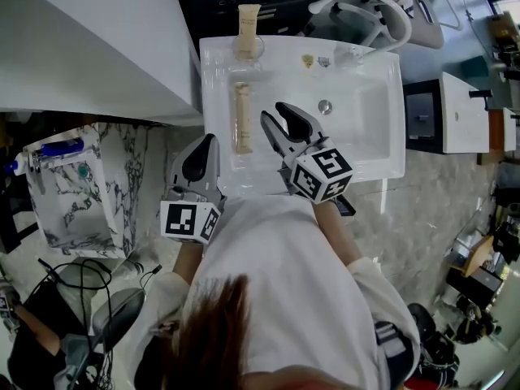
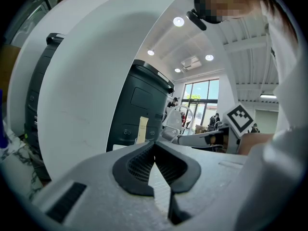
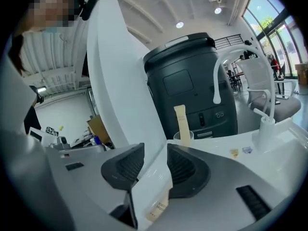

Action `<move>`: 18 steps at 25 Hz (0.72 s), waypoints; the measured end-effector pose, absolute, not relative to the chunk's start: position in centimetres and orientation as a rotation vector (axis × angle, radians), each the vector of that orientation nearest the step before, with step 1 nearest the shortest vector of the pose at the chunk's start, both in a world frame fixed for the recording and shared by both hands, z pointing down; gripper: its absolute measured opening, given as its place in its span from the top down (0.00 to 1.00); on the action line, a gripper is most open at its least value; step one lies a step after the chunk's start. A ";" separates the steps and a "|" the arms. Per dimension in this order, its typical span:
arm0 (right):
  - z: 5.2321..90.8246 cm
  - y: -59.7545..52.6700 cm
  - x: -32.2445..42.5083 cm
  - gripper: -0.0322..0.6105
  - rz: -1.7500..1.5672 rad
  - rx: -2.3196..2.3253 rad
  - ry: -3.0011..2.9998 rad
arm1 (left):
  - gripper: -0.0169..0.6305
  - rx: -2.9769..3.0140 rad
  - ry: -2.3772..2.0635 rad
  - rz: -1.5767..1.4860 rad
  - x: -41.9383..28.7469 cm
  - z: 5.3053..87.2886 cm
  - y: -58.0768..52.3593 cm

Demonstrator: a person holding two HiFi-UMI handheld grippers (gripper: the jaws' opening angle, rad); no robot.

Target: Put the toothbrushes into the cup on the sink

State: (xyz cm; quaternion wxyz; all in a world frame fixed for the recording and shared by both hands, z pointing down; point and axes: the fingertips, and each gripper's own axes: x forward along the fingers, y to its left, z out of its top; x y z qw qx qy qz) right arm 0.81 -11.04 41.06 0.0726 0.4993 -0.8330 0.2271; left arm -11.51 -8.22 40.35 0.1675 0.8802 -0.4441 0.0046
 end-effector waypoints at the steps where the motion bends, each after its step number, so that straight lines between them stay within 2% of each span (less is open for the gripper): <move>1: 41.5 -11.4 0.5 0.75 0.694 1.484 -2.491 | 0.95 2.501 -1.265 0.014 -11.5 40.4 -8.3; 18: 55.5 -16.2 -1.8 0.68 0.961 1.293 -2.159 | 0.95 2.473 -1.222 0.065 -11.3 41.7 -9.3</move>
